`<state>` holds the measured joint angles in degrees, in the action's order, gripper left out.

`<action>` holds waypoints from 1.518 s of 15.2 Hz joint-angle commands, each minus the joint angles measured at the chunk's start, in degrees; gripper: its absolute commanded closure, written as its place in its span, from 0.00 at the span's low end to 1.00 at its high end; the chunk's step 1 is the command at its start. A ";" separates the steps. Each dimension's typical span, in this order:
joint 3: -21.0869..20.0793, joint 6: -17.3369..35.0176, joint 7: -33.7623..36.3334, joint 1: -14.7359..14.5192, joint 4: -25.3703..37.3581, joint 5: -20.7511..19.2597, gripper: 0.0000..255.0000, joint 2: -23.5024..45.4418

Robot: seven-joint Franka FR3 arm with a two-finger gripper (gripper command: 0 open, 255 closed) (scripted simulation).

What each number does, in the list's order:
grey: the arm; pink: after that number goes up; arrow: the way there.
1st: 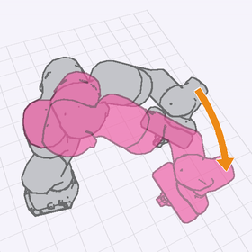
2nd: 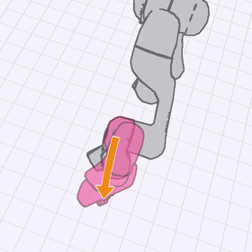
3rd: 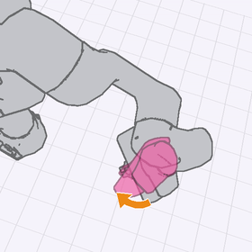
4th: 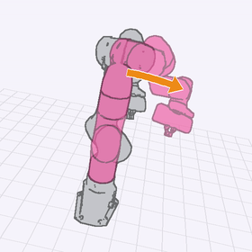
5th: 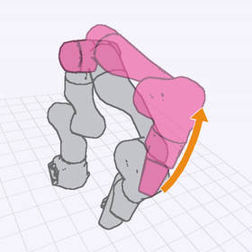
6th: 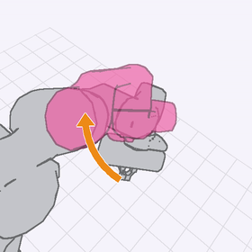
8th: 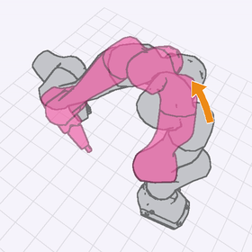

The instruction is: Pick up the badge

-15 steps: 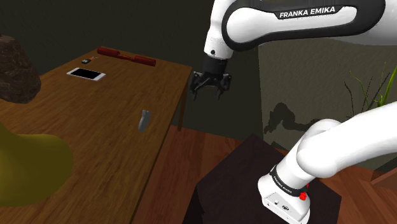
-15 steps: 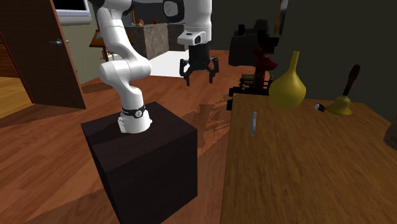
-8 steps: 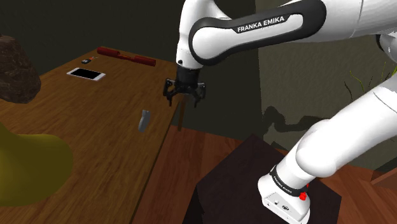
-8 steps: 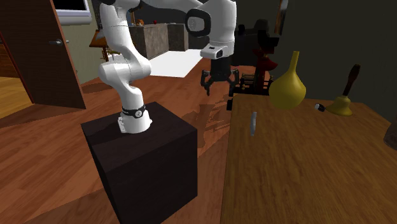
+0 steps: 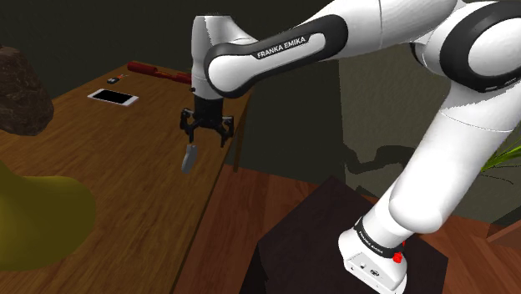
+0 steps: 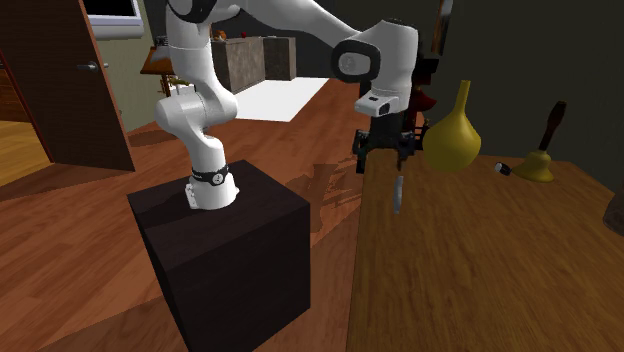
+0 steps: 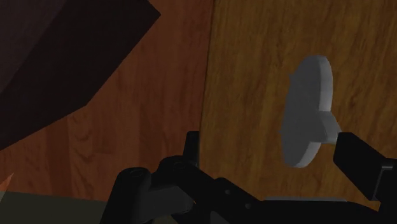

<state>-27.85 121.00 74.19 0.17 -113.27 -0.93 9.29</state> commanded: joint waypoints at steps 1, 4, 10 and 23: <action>0.50 0.30 4.36 -1.15 4.11 -2.70 0.00 4.92; 1.90 -0.24 9.84 -3.60 11.18 -6.02 0.00 12.07; 2.59 3.56 10.38 -4.10 9.41 -7.11 0.00 14.25; 2.76 4.53 10.54 -4.23 9.02 -7.44 1.00 14.89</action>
<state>-25.09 125.49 84.69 -4.01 -104.25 -8.35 24.09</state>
